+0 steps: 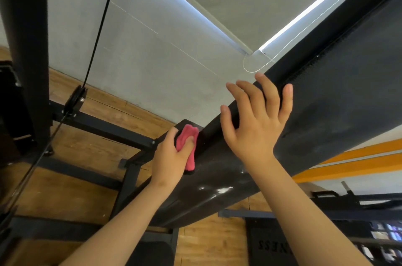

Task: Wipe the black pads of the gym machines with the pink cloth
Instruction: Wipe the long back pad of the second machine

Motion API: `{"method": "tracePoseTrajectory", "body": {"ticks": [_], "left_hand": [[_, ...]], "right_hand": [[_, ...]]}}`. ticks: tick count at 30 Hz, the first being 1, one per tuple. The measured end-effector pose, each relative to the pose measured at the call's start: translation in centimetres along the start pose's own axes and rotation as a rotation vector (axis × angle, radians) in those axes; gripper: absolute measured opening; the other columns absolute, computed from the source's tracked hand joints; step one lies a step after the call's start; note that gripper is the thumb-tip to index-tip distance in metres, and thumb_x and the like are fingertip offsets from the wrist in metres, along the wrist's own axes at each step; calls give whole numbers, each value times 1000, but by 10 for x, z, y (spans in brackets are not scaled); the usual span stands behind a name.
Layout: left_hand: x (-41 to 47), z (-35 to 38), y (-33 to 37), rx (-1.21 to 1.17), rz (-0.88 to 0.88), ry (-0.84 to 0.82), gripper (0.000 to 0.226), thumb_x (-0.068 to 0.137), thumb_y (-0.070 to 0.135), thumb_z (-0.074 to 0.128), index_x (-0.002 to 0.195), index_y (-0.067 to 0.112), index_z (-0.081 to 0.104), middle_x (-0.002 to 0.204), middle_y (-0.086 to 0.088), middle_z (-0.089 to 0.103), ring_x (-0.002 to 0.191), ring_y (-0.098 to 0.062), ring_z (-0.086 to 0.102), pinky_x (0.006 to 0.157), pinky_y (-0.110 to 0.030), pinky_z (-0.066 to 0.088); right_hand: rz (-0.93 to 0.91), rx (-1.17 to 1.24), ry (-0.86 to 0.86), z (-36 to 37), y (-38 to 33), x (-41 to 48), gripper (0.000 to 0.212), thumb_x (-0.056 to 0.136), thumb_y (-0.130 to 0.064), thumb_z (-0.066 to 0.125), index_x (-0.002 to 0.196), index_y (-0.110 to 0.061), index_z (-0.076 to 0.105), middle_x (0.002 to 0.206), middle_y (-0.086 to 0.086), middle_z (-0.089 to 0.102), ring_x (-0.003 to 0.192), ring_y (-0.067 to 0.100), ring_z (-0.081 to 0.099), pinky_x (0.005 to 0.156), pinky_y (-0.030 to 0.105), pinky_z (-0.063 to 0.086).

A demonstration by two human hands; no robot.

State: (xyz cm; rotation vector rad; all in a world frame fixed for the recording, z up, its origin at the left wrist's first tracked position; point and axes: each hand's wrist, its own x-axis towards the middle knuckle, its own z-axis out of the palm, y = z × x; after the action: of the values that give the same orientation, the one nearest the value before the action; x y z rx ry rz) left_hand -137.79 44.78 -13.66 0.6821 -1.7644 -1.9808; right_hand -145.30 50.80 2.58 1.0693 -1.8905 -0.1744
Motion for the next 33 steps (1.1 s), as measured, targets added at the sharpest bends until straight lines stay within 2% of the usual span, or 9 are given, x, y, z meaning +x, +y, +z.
{"method": "tracePoseTrajectory", "body": {"ticks": [4,8,12,17,22,26,30,33], "left_hand": [[-5,-3,-16,-1,-6,2,40,83,52,52,104,17,55,85,5,62,76,-6,63,64,-22,53],[-13,-8,-38,67,-41,23,33,89,43,54,107,16,54,83,6,60,75,-7,62,63,-25,51],[-15,-10,-49,101,-72,23,55,80,58,45,110,14,55,79,7,59,73,-9,61,61,-26,49],[-19,-14,-69,124,-146,20,32,91,43,54,108,15,55,81,5,60,76,-12,63,64,-28,52],[-19,-15,-76,143,-155,18,21,93,38,55,102,19,54,82,5,61,74,-8,62,66,-33,55],[-23,-20,-93,225,-204,13,27,94,37,54,109,14,54,84,7,59,77,-13,63,68,-37,56],[-25,-26,-108,241,-283,-7,36,94,37,54,117,10,53,92,3,60,89,-23,65,74,-41,57],[-22,-24,-97,100,-277,46,31,94,34,55,114,10,55,94,1,61,91,-21,63,73,-32,54]], "right_hand": [[-6,-2,20,2,1,1,20,85,-28,62,97,-18,74,106,2,70,126,23,45,118,41,13],[0,0,32,3,0,0,17,85,-25,60,91,-19,75,105,1,70,125,22,45,118,41,13],[-1,8,31,2,0,-1,17,85,-27,60,86,-18,75,106,2,70,126,23,45,118,41,13],[-1,9,47,3,1,-1,18,84,-27,61,87,-18,75,105,2,70,125,23,46,118,41,13],[-10,2,67,5,2,0,18,84,-27,61,89,-18,76,103,2,70,125,22,46,117,42,14],[-7,-9,81,5,1,-1,17,84,-26,61,89,-18,76,103,1,70,124,22,46,117,43,14],[-11,-5,86,6,1,-1,17,83,-25,61,88,-18,76,102,1,70,124,22,46,117,43,14],[-11,1,98,6,1,-1,17,84,-25,60,88,-18,76,102,1,70,123,22,46,117,43,14]]}}
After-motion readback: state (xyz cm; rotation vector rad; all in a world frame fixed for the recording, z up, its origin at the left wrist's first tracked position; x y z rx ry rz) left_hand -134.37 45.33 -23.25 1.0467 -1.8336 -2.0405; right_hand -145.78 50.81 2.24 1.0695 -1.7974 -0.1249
